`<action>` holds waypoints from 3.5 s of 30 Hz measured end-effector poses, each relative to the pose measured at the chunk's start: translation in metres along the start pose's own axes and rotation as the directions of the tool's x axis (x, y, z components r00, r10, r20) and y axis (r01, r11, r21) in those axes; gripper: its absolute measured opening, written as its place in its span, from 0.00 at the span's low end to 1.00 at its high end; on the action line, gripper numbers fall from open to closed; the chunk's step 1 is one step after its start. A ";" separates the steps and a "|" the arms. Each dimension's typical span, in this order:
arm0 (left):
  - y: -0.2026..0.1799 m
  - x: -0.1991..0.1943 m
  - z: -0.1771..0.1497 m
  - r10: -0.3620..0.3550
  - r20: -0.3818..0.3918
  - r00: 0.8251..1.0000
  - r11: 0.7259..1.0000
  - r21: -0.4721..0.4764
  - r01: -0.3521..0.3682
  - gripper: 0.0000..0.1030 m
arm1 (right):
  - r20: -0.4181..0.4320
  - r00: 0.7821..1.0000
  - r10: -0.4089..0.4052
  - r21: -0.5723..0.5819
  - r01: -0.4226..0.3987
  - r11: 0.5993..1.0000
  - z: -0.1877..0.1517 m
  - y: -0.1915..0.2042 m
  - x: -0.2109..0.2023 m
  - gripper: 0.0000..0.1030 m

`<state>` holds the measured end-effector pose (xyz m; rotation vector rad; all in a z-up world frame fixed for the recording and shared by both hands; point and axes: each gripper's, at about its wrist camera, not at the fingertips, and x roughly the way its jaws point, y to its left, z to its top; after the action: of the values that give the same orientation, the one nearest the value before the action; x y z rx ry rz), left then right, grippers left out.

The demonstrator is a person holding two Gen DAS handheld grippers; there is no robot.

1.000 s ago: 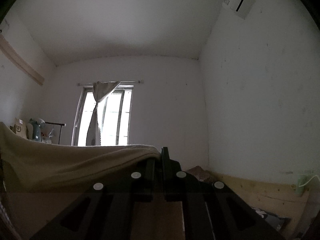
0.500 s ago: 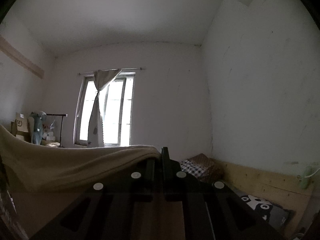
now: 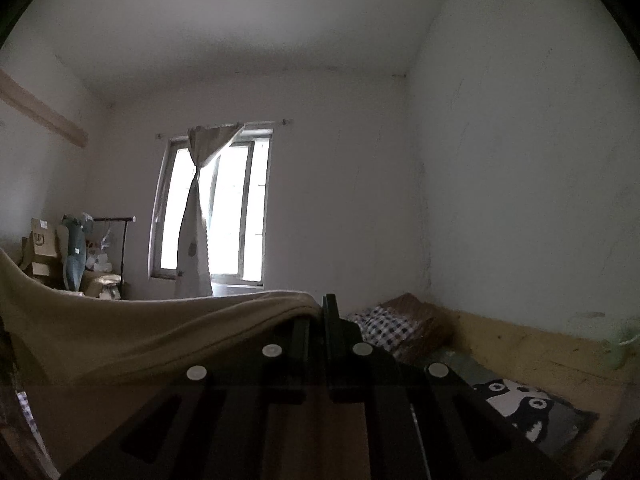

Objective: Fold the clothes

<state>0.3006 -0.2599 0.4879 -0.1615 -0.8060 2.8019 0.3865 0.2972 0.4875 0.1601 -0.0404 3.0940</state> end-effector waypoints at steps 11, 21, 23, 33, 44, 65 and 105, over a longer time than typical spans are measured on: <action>0.057 0.210 -0.051 0.210 -0.204 0.956 0.978 0.060 -0.201 0.04 | -0.297 0.955 -0.001 0.025 0.008 1.000 -0.081 0.008 0.215 0.04; 0.134 0.378 -0.148 0.391 -0.382 0.837 0.920 0.172 -0.351 0.04 | -0.578 0.815 -0.035 0.003 0.045 0.999 -0.234 0.010 0.392 0.04; 0.151 0.403 -0.164 0.410 -0.406 0.817 0.912 0.174 -0.371 0.04 | -0.623 0.781 -0.051 -0.022 0.048 0.999 -0.267 0.012 0.419 0.04; 0.218 0.523 -0.229 0.487 -0.492 0.722 0.872 0.221 -0.437 0.04 | -0.746 0.662 -0.071 -0.065 0.033 0.997 -0.376 0.007 0.519 0.04; 0.278 0.621 -0.310 0.557 -0.560 0.614 0.828 0.313 -0.465 0.03 | -0.835 0.539 -0.109 -0.164 -0.055 0.985 -0.480 0.011 0.603 0.04; 0.287 0.600 -0.344 0.449 -0.569 0.688 0.890 0.354 -0.288 0.40 | -0.861 0.504 -0.073 -0.151 -0.115 0.982 -0.522 -0.010 0.590 0.47; 0.183 0.664 -0.361 0.156 -0.533 0.832 0.984 0.152 -0.087 0.54 | -0.818 0.530 0.222 0.092 -0.261 0.961 -0.502 0.130 0.641 0.23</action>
<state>-0.3165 -0.0669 0.0564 -0.9707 -0.4928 2.6764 -0.3078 0.2087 0.0522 -1.4253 -0.0996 3.0473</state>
